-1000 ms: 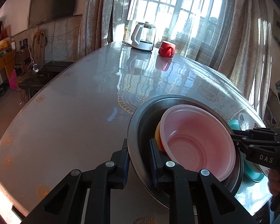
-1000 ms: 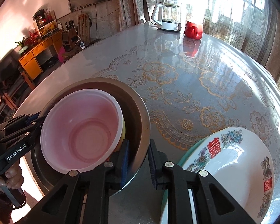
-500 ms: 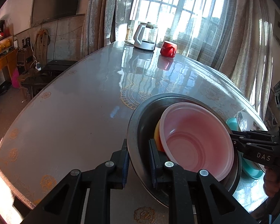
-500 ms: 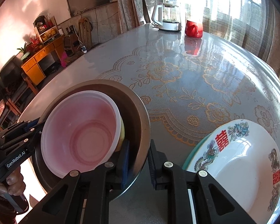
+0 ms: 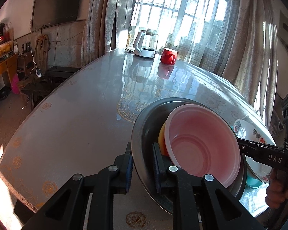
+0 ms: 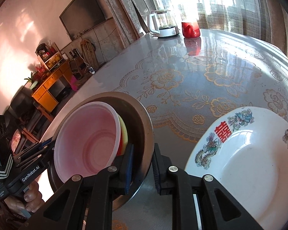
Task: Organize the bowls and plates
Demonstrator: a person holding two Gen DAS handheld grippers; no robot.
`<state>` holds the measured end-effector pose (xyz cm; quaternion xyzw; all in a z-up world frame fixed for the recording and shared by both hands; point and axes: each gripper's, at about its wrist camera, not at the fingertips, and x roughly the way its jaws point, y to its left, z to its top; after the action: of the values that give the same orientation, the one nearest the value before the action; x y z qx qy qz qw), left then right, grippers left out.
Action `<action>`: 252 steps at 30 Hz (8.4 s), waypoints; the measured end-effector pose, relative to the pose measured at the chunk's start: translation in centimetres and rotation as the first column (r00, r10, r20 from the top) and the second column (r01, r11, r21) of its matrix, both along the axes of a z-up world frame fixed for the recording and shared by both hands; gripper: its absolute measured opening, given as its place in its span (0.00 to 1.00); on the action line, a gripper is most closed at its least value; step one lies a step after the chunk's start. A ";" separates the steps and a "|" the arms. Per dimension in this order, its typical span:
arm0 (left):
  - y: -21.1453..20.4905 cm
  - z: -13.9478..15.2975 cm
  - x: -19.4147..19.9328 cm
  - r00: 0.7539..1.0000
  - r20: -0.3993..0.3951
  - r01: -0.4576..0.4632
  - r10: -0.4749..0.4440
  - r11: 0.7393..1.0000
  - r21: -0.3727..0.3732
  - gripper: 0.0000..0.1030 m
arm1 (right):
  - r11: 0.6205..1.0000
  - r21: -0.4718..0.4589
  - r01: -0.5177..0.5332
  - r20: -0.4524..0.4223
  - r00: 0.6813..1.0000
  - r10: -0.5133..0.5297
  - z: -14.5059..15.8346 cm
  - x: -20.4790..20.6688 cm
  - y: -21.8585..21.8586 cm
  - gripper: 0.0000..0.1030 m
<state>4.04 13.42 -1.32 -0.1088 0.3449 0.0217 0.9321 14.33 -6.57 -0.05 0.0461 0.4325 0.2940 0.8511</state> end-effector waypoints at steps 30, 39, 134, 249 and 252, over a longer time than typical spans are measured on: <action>-13.7 5.2 2.6 0.956 0.072 0.276 -0.283 0.956 0.097 0.16 | 0.936 0.178 0.302 0.046 0.948 -0.315 2.7 -4.0 -14.9 0.19; -17.2 4.8 3.4 0.935 0.052 0.342 -0.350 0.932 0.118 0.17 | 0.904 0.208 0.374 0.045 0.919 -0.391 2.5 -5.2 -18.7 0.19; -17.8 1.8 4.1 0.938 -0.033 0.345 -0.345 0.939 -0.012 0.24 | 0.834 0.243 0.495 -0.070 0.867 -0.494 -1.6 -5.4 -21.1 0.15; -17.1 2.5 -5.3 0.976 0.153 0.125 -0.154 0.975 0.182 0.86 | 0.738 -0.066 0.671 0.421 0.689 -0.590 1.6 -13.0 -12.1 0.40; -17.0 2.5 -5.3 0.976 0.153 0.127 -0.156 0.975 0.183 0.86 | 0.740 -0.067 0.670 0.420 0.691 -0.588 1.6 -12.9 -12.1 0.40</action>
<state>-1.27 -3.57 1.14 -0.0043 0.2695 -0.0244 0.9627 1.40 -18.65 1.51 0.0435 0.2495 -0.0626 0.9654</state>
